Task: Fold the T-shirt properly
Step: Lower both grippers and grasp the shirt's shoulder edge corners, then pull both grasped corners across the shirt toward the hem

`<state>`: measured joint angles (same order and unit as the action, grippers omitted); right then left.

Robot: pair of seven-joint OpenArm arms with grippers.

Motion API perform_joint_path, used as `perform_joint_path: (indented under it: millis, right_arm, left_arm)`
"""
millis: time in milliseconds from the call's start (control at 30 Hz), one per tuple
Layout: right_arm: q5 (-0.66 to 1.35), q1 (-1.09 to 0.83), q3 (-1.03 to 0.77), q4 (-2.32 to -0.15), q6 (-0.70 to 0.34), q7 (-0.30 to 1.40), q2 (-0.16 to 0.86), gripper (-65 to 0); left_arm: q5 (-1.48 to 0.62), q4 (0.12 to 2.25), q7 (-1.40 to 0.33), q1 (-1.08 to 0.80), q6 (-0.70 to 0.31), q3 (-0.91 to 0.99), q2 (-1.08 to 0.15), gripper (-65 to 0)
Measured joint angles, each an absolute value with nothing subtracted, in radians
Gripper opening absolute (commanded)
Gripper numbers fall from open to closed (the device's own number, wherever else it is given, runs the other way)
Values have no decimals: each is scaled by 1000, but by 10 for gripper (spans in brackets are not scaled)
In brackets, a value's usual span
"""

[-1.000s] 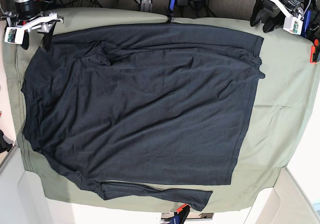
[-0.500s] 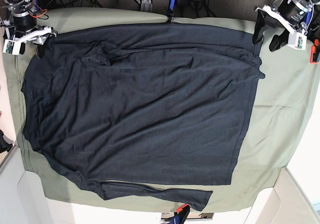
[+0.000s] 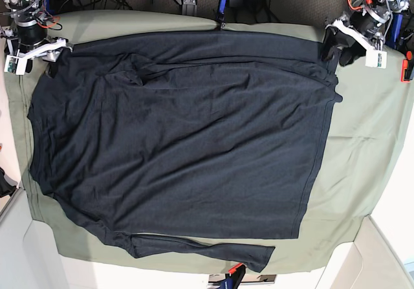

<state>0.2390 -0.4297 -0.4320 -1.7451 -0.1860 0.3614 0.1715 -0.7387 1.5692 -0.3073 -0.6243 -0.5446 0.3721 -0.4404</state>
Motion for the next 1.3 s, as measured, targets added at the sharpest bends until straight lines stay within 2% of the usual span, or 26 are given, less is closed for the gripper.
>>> perform_joint_path:
  millis: [200,400,567,667,700,833,967,1033,1133,1167,1300]
  right_arm:
    - [239,-430,-443,-1736,-175,373,171,-264]
    - [239,-429,-444,-1732,-175,372,171,-264]
    - [262,-399,-445,-1675,-180,356,172,-264]
    - [259,-362,-446,-1626,-222,347,175,-264]
    - [257,-349,-446,-1613,-229,345,175,-264]
    - [278,-318,-448,-1601,-252,410,178,-265]
    - [303,-318,-448,-1601,-266,411,177,-272]
    - [303,-318,-448,-1601,-266,413,177,-363]
    - [319,-323,-448,-1600,-263,418,173,-595]
    - [319,-324,-448,-1602,-263,419,173,-650]
    - [316,-322,-454,-1648,-262,534,174,-650]
  left_arm:
    - [-741,1520,-288,-590,-564,369,-443,-229]
    - [-733,1516,-321,-599,-684,371,-443,-229]
    - [-735,1516,-321,-610,-686,372,-443,-232]
    - [-736,1517,-318,-612,-689,372,-443,-239]
    - [-736,1516,-318,-612,-689,372,-443,-266]
    - [-729,1516,-328,-612,-689,372,-443,-448]
    - [-727,1515,-335,-612,-689,371,-440,-590]
    - [-727,1515,-340,-612,-689,371,-440,-650]
    - [-727,1515,-340,-612,-689,371,-440,-650]
    - [-727,1515,-340,-612,-689,371,-440,-650]
    - [-722,1557,-353,-643,-688,379,-439,-650]
